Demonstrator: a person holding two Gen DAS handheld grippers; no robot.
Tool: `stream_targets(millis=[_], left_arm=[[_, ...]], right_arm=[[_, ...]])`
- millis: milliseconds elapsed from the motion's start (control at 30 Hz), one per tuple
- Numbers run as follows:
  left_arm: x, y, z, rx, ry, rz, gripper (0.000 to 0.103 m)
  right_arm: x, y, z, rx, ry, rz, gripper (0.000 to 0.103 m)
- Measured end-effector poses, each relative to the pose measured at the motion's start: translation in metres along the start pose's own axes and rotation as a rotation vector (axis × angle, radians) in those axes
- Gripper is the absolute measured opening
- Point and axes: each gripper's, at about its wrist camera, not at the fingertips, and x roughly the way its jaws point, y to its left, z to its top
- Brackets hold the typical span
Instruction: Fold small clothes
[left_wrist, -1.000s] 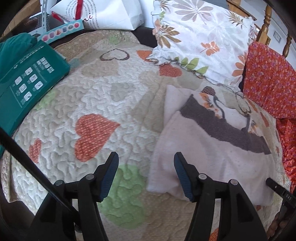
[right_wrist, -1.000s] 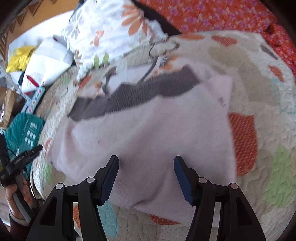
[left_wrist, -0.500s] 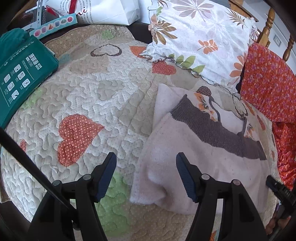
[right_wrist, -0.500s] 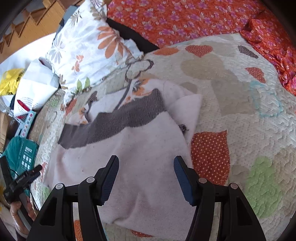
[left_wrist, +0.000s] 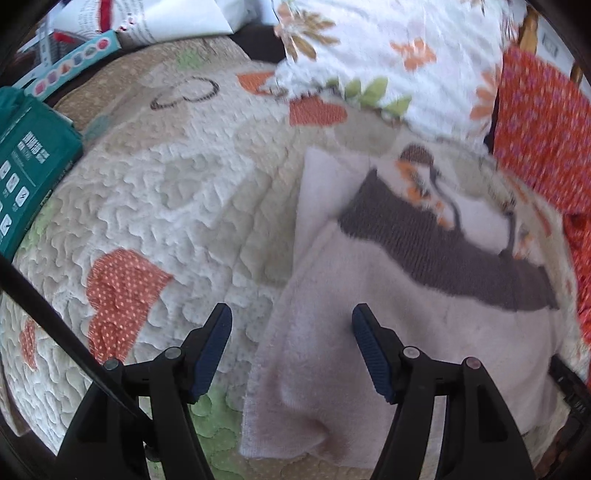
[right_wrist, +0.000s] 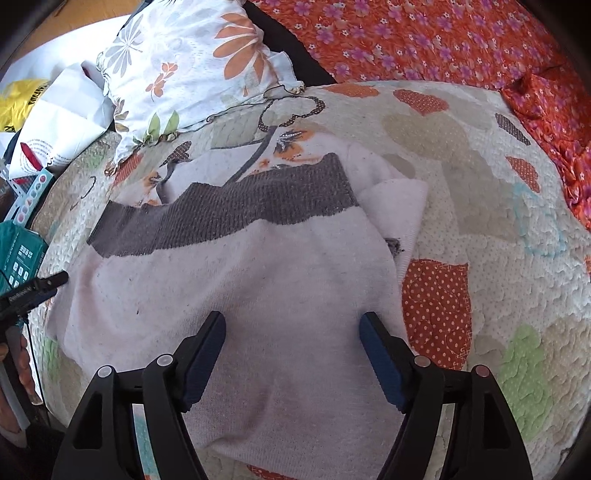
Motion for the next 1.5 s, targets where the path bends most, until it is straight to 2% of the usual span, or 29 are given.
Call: stream_targets(millis=[67, 200, 367, 500, 667, 867, 1000, 1300, 1500], left_arm=[[0.008, 0.000, -0.003, 0.004, 0.036, 0.001, 0.069], [0.009, 0.012, -0.005, -0.070, 0.056, -0.042, 0.072], [-0.004, 0.019, -0.006, -0.109, 0.012, -0.057, 0.072], [-0.019, 0.032, -0.006, -0.179, -0.026, -0.098, 0.072], [-0.026, 0.051, -0.008, -0.274, -0.030, -0.160, 0.072], [-0.028, 0.062, -0.008, -0.308, -0.022, -0.168, 0.072], [-0.030, 0.062, -0.010, -0.302, -0.021, -0.173, 0.072], [-0.026, 0.044, -0.016, -0.190, 0.003, -0.123, 0.072], [-0.011, 0.038, -0.024, -0.138, 0.063, -0.111, 0.074]], right_arm=[[0.000, -0.001, 0.000, 0.000, 0.001, 0.003, 0.080], [0.000, -0.001, 0.000, 0.004, 0.001, 0.006, 0.080], [-0.004, -0.002, -0.001, 0.023, -0.008, 0.020, 0.080], [-0.024, -0.019, 0.004, 0.121, -0.083, 0.072, 0.080], [-0.053, -0.058, 0.011, 0.270, -0.199, 0.083, 0.080], [-0.043, -0.099, 0.004, 0.457, -0.149, 0.169, 0.080], [-0.026, -0.100, -0.003, 0.495, -0.090, 0.220, 0.080], [-0.006, -0.079, -0.009, 0.443, -0.023, 0.218, 0.080], [-0.002, -0.078, -0.010, 0.445, -0.012, 0.217, 0.080]])
